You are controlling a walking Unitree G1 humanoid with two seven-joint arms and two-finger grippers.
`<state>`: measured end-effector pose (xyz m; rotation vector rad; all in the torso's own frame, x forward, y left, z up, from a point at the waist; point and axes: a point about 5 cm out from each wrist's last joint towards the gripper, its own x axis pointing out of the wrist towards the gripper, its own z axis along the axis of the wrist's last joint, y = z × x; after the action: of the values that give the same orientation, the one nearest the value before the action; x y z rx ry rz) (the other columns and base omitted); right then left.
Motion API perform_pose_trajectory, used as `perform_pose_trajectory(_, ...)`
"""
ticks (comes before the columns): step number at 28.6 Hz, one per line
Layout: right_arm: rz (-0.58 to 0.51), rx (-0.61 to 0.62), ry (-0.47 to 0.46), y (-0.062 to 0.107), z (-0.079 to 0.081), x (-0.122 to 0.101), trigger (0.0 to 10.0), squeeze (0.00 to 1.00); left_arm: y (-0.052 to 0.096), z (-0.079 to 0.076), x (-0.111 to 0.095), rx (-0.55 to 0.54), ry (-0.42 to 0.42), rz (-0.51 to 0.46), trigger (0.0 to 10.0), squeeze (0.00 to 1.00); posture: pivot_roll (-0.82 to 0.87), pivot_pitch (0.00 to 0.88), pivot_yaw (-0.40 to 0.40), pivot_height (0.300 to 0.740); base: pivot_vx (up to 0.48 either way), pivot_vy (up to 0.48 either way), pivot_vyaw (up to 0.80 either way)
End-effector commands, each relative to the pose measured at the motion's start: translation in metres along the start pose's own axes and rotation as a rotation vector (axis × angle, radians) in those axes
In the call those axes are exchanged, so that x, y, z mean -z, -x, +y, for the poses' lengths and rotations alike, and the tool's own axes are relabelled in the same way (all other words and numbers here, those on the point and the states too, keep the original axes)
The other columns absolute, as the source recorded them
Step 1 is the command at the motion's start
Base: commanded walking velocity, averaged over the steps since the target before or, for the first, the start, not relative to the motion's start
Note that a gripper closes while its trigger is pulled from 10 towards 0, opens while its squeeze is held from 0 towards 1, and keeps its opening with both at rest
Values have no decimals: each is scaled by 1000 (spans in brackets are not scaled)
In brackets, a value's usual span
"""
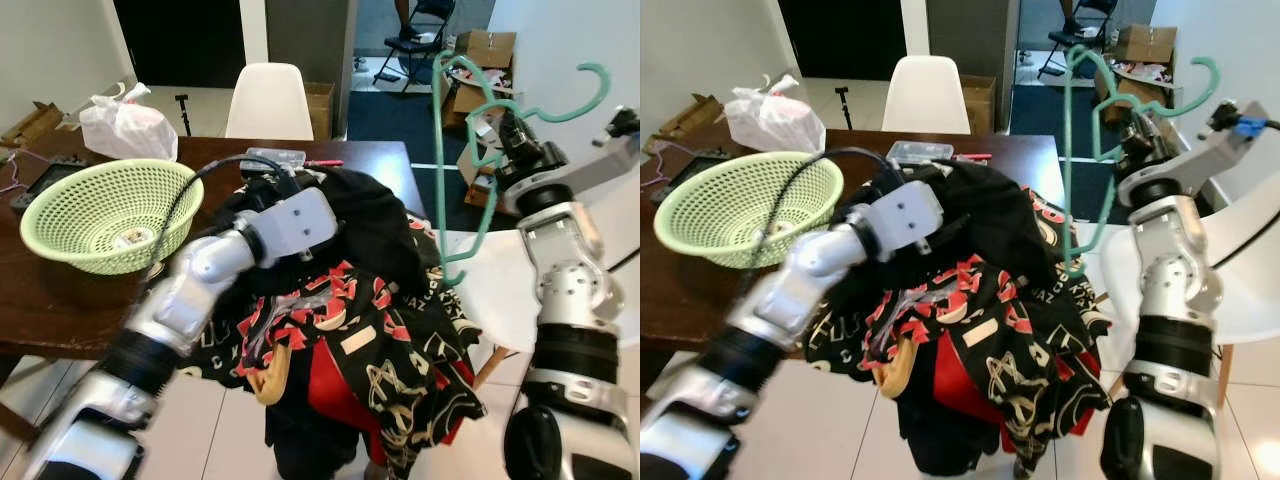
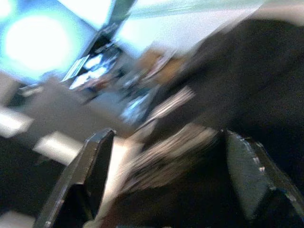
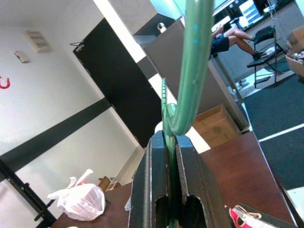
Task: Hang hanger
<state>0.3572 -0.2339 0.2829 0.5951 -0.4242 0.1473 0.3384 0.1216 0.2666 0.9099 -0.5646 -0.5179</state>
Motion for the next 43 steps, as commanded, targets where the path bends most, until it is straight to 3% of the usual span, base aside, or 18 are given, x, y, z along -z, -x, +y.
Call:
perform_pose_trajectory(1,-2,6,-8,0,-1,2,10000,0,17,32,-1,-127,-132,45,10000,1000,56,65,-20,740,0,0,0)
perform_pose_trajectory(4,0,6,-11,0,-1,3,10000,0,25,46,-2,-178,-179,57,10000,1000,56,65,-20,740,0,0,0)
perform_pose_trajectory(5,1,5,-14,0,-1,4,10000,0,35,65,-2,-257,-206,76,10000,1000,63,68,-22,740,0,0,0)
perform_pose_trajectory(6,1,5,-14,0,-1,4,10000,0,35,65,-2,-257,-206,76,10000,1000,63,68,-22,740,0,0,0)
perform_pose_trajectory(9,3,-3,-18,0,1,5,10000,0,53,98,-8,-403,-174,79,10000,1000,58,71,-19,740,0,0,0)
perform_pose_trajectory(15,8,-11,-16,0,2,5,10000,0,65,101,-17,-430,-100,48,10000,1000,70,78,-22,740,0,0,0)
perform_pose_trajectory(16,11,-11,-15,0,1,6,10000,0,69,83,-20,-401,-26,36,10000,1000,73,79,-23,740,0,0,0)
perform_pose_trajectory(17,16,-14,-15,-1,1,6,10000,0,75,48,-23,-325,64,45,10000,1000,82,81,-28,740,0,0,0)
perform_pose_trajectory(18,16,-14,-15,-1,1,6,10000,0,75,48,-23,-325,64,45,10000,1000,82,81,-28,740,0,0,0)
perform_pose_trajectory(19,19,-16,-14,-2,1,7,10000,0,80,26,-27,-280,128,52,10000,1000,82,81,-28,740,0,0,0)
perform_pose_trajectory(20,26,-22,-15,-3,2,8,10000,0,91,-2,-26,-212,131,107,10000,675,89,81,-36,740,0,0,0)
perform_pose_trajectory(21,26,-22,-15,-3,2,8,10000,0,91,-2,-26,-212,131,107,10000,675,89,81,-36,740,0,0,0)
perform_pose_trajectory(22,30,-27,-16,-5,3,9,10000,0,99,-18,-24,-165,118,151,10000,510,89,81,-36,740,0,0,0)
perform_pose_trajectory(23,35,-31,-17,-6,4,10,10000,0,107,-28,-19,-125,100,206,10000,0,89,81,-36,740,0,0,0)
perform_pose_trajectory(25,35,-31,-17,-6,4,10,10000,0,107,-28,-19,-125,100,206,10000,0,89,81,-36,740,0,0,0)
perform_pose_trajectory(33,80,-36,-20,-3,5,22,10000,0,140,-30,28,-94,34,520,10000,0,91,83,-44,740,0,0,0)
perform_pose_trajectory(38,103,-19,-13,0,2,28,10000,0,148,-37,35,-94,61,597,10000,0,88,87,-42,740,0,0,0)
perform_pose_trajectory(43,111,-19,-15,2,2,32,10000,0,136,-50,32,-73,176,531,10000,0,73,89,-40,740,0,0,0)
